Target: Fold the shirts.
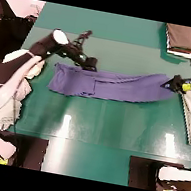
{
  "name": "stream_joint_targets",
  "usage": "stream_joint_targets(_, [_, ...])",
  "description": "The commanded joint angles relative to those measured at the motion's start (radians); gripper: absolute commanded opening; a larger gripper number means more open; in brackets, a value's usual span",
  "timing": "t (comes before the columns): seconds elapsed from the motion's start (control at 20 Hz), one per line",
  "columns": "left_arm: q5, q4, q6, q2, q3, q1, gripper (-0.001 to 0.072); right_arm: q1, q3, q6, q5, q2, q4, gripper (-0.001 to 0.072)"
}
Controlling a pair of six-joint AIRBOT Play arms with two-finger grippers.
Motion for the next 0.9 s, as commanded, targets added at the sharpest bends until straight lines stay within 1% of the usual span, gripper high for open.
stream_joint_targets(0.0, [0.014, 0.000, -0.037, -0.143, 0.142, -0.106, 0.0027, 0.053, 0.097, 0.058, 0.054, 0.081, 0.082, 0.0013])
stream_joint_targets(0.1, [0.014, 0.000, -0.057, -0.200, 0.186, -0.146, 0.0027, 0.104, 0.187, 0.097, 0.063, 0.090, 0.097, 0.0013])
stream_joint_targets(0.25, [0.037, 0.000, -0.071, -0.245, 0.193, -0.174, 0.0027, 0.177, 0.311, 0.147, 0.076, 0.089, 0.096, 0.0013])
stream_joint_targets(0.35, [0.076, -0.013, -0.090, -0.259, 0.193, -0.175, 0.0027, 0.237, 0.366, 0.156, 0.074, 0.089, 0.095, 0.0013])
stream_joint_targets(0.65, [0.094, -0.011, -0.089, -0.261, 0.193, -0.175, 0.0027, 0.396, 0.414, 0.152, 0.015, 0.089, 0.094, 0.0013])
stream_joint_targets(0.85, [0.046, -0.007, -0.079, -0.240, 0.201, -0.162, 0.0027, 0.439, 0.414, 0.134, -0.006, 0.089, 0.088, 0.0013])
